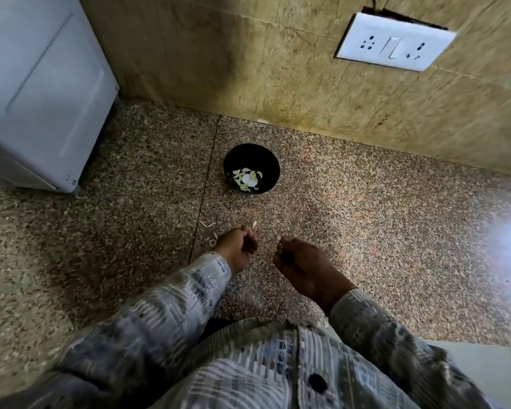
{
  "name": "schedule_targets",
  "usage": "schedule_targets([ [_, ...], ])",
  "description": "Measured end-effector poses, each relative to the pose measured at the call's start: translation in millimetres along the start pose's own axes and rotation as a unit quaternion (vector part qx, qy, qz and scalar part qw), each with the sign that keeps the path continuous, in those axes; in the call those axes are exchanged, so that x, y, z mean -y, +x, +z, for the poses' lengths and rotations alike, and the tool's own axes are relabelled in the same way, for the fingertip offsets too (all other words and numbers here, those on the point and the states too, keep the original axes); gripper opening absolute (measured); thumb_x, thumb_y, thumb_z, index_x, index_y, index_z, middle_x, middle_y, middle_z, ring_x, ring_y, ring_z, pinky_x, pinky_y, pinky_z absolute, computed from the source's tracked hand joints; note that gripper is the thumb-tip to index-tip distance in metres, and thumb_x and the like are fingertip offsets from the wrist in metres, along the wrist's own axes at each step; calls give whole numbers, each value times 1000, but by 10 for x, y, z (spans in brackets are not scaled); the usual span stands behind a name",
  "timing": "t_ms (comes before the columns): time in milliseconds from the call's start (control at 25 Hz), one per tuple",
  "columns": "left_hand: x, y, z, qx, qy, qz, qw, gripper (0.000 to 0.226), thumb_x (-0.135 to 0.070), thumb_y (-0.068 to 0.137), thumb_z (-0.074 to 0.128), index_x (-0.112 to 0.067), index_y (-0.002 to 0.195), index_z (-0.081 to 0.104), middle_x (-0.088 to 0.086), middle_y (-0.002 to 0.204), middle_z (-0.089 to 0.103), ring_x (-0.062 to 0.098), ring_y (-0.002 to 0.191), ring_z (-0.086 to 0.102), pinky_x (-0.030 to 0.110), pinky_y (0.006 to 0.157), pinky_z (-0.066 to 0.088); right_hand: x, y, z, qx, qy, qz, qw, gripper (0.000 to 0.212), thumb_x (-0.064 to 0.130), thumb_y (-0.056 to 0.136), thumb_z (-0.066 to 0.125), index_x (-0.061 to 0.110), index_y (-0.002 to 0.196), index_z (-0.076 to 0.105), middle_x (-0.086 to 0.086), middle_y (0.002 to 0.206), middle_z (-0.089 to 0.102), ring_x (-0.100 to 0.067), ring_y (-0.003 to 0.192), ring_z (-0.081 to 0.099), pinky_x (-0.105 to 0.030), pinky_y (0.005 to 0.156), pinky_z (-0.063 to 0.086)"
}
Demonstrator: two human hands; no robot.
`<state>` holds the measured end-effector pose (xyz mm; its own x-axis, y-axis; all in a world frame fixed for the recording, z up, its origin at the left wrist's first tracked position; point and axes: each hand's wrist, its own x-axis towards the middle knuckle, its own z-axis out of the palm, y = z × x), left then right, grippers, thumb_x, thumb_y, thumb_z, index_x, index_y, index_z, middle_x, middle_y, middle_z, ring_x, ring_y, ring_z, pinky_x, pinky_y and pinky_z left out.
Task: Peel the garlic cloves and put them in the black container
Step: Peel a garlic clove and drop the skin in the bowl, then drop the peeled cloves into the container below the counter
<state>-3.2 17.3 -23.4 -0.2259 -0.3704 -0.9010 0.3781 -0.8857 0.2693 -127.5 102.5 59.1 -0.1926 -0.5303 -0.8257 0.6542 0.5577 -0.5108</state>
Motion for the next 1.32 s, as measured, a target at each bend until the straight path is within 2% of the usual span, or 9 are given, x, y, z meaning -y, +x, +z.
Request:
schedule_targets([
  [160, 39, -405, -218, 93, -25, 14, 995, 30, -18, 106, 50, -10, 79, 59, 4, 64, 59, 14, 54, 59, 25, 48, 52, 8, -55, 31, 69, -17, 12, 997, 22, 7, 108, 47, 11, 89, 58, -4, 76, 58, -15, 67, 55, -28, 66, 53],
  [320, 142, -800, -350, 152, -103, 56, 981, 15, -19, 88, 61, -11, 74, 61, 3, 69, 54, 13, 54, 54, 23, 47, 46, -2, -85, 106, 149, -39, 45, 987, 23, 6, 108, 44, 12, 90, 57, -4, 77, 58, -15, 69, 55, -25, 63, 56],
  [440, 305, -1092, -498, 150, -167, 116, 968, 12, -20, 82, 62, -12, 74, 61, 2, 70, 54, 12, 55, 52, 21, 48, 43, -42, -159, 174, 205, -88, 79, 972, 24, 6, 108, 44, 11, 90, 59, -5, 78, 62, -15, 71, 58, -25, 66, 56],
  [680, 1029, -1563, -802, 91, -324, 222, 915, 30, -18, 98, 49, -11, 71, 61, 1, 67, 52, 12, 52, 51, 22, 46, 43, -244, -472, 229, 317, -174, 143, 921, 24, 3, 106, 45, 9, 87, 59, -4, 75, 59, -11, 64, 59, -22, 61, 57],
  [840, 1766, -1891, -1115, 70, -430, 274, 857, 15, -14, 87, 58, -11, 72, 60, -1, 66, 53, 10, 51, 52, 18, 49, 46, -670, -782, 157, 366, -258, 191, 873, 21, 5, 105, 48, 10, 90, 61, 0, 69, 57, -8, 66, 53, -19, 57, 55],
  [920, 2334, -2157, -1359, 27, -475, 334, 814, 10, -13, 84, 60, -10, 75, 60, 0, 68, 54, 10, 51, 52, 19, 49, 46, -1076, -1129, 24, 401, -315, 219, 832, 24, 4, 104, 50, 11, 86, 64, 0, 69, 57, -9, 64, 54, -19, 57, 55],
  [1040, 2685, -2331, -1477, 4, -498, 340, 797, 10, -13, 86, 58, -11, 76, 59, 0, 69, 53, 10, 52, 52, 19, 49, 46, -1369, -1275, -99, 421, -334, 233, 811, 31, 0, 103, 51, 10, 78, 66, -2, 70, 57, -11, 65, 54, -21, 57, 56],
  [1200, 3643, -2786, -1882, -40, -574, 403, 711, 11, -12, 86, 59, -11, 75, 61, -1, 69, 55, 9, 52, 52, 19, 48, 47, -2163, -1876, -412, 477, -438, 290, 704, 20, -2, 102, 51, 9, 89, 63, -2, 73, 59, -9, 64, 57, -20, 61, 55],
  [1320, 4264, -3061, -2093, -71, -610, 425, 665, 14, -13, 89, 58, -11, 75, 60, 0, 68, 55, 9, 52, 53, 19, 48, 48, -2736, -2245, -604, 497, -491, 311, 645, 19, -1, 102, 51, 10, 91, 63, -2, 72, 59, -9, 63, 57, -20, 63, 54],
])
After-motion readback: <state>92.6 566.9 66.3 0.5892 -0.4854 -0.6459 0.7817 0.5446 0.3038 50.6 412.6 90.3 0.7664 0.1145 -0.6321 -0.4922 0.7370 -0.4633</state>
